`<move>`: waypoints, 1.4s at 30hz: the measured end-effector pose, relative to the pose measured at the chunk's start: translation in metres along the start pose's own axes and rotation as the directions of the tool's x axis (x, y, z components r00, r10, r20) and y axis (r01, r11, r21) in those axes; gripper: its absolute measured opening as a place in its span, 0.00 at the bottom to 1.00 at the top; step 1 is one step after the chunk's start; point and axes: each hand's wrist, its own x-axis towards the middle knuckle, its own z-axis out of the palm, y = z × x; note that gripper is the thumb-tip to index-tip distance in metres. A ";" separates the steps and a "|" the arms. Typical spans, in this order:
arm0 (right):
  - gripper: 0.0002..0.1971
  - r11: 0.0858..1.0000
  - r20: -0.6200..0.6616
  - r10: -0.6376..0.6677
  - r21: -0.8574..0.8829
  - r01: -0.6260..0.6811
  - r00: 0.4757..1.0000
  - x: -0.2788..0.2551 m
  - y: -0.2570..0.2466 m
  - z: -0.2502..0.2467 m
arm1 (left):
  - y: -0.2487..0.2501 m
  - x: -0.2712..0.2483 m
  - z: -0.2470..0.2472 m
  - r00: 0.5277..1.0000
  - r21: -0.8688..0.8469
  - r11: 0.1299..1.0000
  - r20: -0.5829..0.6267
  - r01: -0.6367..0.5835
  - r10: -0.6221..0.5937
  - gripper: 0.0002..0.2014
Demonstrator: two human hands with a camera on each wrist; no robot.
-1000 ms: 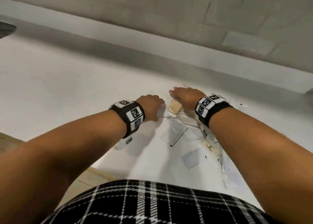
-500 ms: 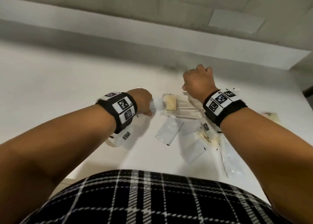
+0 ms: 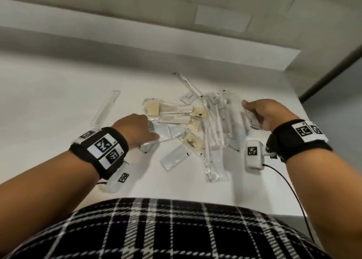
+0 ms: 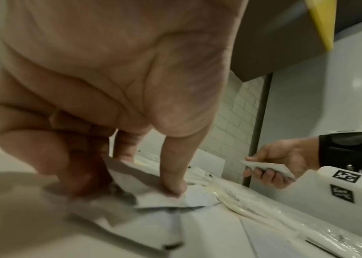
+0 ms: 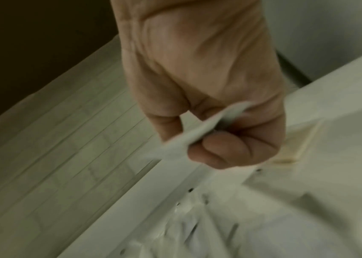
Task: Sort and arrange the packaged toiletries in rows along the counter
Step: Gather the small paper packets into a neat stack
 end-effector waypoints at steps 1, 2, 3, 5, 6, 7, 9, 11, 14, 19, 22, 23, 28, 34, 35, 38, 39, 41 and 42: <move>0.08 0.999 0.049 0.015 0.043 -0.017 0.999 0.002 0.004 -0.009 | 0.003 -0.001 0.003 0.999 -0.013 0.999 -0.027 0.031 -0.031 0.30; 0.07 0.999 0.077 -0.002 0.054 -0.002 0.997 0.003 0.008 -0.019 | 0.006 0.000 0.006 0.997 -0.026 0.997 -0.040 0.066 -0.067 0.33; 0.09 0.999 0.078 -0.031 0.045 0.027 0.996 0.005 0.011 -0.026 | 0.009 0.000 0.007 0.994 -0.040 0.994 -0.038 0.097 -0.099 0.35; 0.11 0.991 0.038 -0.104 -0.078 0.107 0.994 0.004 0.014 -0.037 | 0.013 0.001 0.006 0.990 -0.069 0.988 -0.012 0.141 -0.142 0.35; 0.10 0.972 -0.004 -0.132 -0.195 0.129 0.991 0.002 0.014 -0.042 | 0.014 0.002 0.004 0.989 -0.068 0.986 0.007 0.151 -0.151 0.32; 0.11 0.941 -0.040 -0.160 -0.308 0.140 0.986 0.000 0.015 -0.048 | 0.016 0.004 0.004 0.989 -0.062 0.987 0.022 0.149 -0.148 0.29; 0.11 0.877 0.039 -0.192 -0.441 0.189 0.981 -0.003 0.017 -0.053 | 0.017 0.006 0.002 0.986 -0.034 0.987 0.075 0.154 -0.151 0.25; 0.11 0.784 0.241 -0.203 -0.540 0.305 0.949 -0.010 0.019 -0.044 | 0.019 0.002 -0.003 0.978 -0.053 0.984 0.127 0.170 -0.163 0.20; 0.18 0.368 0.437 -0.239 -0.786 0.497 0.867 -0.018 0.029 -0.023 | 0.019 -0.009 -0.006 0.980 -0.151 0.972 0.105 0.183 -0.168 0.20; 0.16 0.096 0.477 -0.293 -0.848 0.522 0.829 -0.017 0.042 0.000 | 0.012 -0.026 0.000 0.989 -0.586 0.801 0.011 0.125 -0.146 0.20; 0.19 0.032 0.500 -0.304 -0.845 0.534 0.811 -0.016 0.044 0.004 | 0.025 -0.035 0.007 0.998 -0.865 0.498 0.023 0.052 -0.064 0.11; 0.21 0.038 0.507 -0.312 -0.838 0.544 0.804 -0.015 0.046 0.003 | 0.031 -0.037 0.009 0.998 -0.897 0.440 0.012 0.034 -0.054 0.10; 0.43 0.166 0.501 -0.368 -0.793 0.586 0.783 -0.007 0.057 -0.017 | 0.058 -0.039 0.015 0.999 -0.973 0.231 -0.027 -0.019 -0.030 0.10; 0.35 0.203 0.476 -0.393 -0.790 0.579 0.787 -0.014 0.075 -0.024 | 0.082 -0.033 0.025 1.000 -0.996 0.088 0.000 -0.002 0.027 0.14; 0.33 0.185 0.495 -0.379 -0.787 0.588 0.782 -0.015 0.077 -0.023 | 0.086 -0.031 0.027 0.999 -0.998 0.068 0.011 0.008 0.053 0.15; 0.32 0.243 0.503 -0.312 -0.778 0.579 0.806 -0.016 0.082 -0.025 | 0.098 -0.024 0.029 0.993 -1.000 0.008 0.024 0.023 0.113 0.13; 0.34 0.261 0.496 -0.278 -0.785 0.562 0.823 -0.018 0.081 -0.026 | 0.101 -0.021 0.028 0.992 -1.000 -0.005 0.019 0.019 0.121 0.15; 0.29 0.231 0.487 -0.212 -0.817 0.528 0.847 -0.023 0.075 -0.031 | 0.106 -0.019 0.026 0.994 -1.000 -0.007 0.006 0.006 0.107 0.19; 0.22 0.232 0.483 -0.212 -0.820 0.524 0.849 -0.026 0.068 -0.034 | 0.108 -0.018 0.025 0.995 -1.000 -0.003 0.002 0.002 0.103 0.19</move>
